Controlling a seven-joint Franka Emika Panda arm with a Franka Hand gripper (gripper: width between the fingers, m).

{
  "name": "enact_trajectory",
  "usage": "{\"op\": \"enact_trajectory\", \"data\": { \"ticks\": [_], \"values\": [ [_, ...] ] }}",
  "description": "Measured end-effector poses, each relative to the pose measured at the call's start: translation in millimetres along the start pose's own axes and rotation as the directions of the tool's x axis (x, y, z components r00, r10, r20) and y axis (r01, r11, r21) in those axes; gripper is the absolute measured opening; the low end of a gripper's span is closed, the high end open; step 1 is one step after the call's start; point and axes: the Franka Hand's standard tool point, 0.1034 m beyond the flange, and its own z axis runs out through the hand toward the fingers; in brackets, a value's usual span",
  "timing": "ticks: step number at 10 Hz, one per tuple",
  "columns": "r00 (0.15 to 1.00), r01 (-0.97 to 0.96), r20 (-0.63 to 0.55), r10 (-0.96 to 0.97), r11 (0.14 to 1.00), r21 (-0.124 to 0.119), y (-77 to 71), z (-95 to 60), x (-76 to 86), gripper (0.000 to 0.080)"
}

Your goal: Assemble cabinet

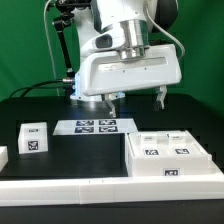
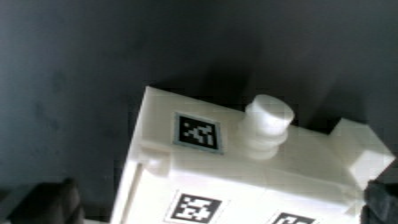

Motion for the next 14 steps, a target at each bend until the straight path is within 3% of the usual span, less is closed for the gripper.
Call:
{"op": "enact_trajectory", "data": {
  "ticks": [3, 6, 8, 14],
  "values": [
    [0.952, -0.305, -0.041, 0.303, 0.952, -0.032, -16.5, 6.7, -8.0, 0.0797],
    [0.970, -0.239, -0.066, 0.234, 0.968, -0.074, -50.1, 23.7, -15.5, 0.0797],
    [0.981, -0.190, -0.056, 0.184, 0.975, -0.113, -31.8, 29.0, -20.9, 0.0797],
    [0.981, -0.191, -0.051, 0.186, 0.975, -0.117, -29.6, 33.7, -20.7, 0.0797]
  ]
}}
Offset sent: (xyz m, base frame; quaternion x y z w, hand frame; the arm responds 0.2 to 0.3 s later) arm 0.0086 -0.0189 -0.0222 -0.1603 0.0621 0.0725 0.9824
